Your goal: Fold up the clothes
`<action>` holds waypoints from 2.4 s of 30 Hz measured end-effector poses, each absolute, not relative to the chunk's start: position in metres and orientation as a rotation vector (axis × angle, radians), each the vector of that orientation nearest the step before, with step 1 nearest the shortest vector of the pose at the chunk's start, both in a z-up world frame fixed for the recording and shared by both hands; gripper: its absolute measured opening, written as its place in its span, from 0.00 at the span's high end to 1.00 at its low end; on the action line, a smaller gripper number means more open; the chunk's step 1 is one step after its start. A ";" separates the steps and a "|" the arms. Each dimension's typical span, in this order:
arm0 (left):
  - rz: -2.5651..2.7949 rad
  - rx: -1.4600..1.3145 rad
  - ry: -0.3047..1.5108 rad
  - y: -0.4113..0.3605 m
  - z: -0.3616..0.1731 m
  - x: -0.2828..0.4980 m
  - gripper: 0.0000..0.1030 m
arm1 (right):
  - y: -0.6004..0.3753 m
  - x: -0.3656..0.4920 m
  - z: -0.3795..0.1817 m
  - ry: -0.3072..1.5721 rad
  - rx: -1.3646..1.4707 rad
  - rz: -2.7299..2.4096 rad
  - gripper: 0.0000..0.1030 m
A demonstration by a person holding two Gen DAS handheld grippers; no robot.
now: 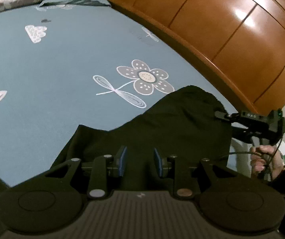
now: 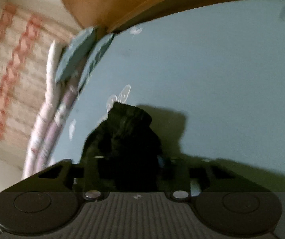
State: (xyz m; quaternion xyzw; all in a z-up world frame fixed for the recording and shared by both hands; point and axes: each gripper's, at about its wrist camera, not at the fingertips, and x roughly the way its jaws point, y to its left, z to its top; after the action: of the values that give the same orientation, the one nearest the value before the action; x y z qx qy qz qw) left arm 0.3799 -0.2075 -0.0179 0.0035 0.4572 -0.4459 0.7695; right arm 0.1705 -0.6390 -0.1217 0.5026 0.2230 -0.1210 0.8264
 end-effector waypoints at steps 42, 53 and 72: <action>-0.778 0.062 1.146 -0.163 -0.056 0.375 0.54 | -0.615 0.134 -0.113 0.523 1.000 -0.439 0.28; -0.823 0.076 1.135 -0.182 -0.062 0.399 0.81 | -0.615 0.136 -0.112 0.538 0.972 -0.432 0.27; -0.748 0.036 1.206 -0.163 -0.064 0.438 0.89 | -0.616 0.131 -0.093 0.515 0.931 -0.444 0.27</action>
State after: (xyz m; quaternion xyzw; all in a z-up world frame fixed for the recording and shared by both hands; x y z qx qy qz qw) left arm 0.4377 -0.1630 -0.0643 0.0163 0.5538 -0.3434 0.7584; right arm 0.1306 -0.6161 -0.0928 0.4402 0.2436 -0.2100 0.8384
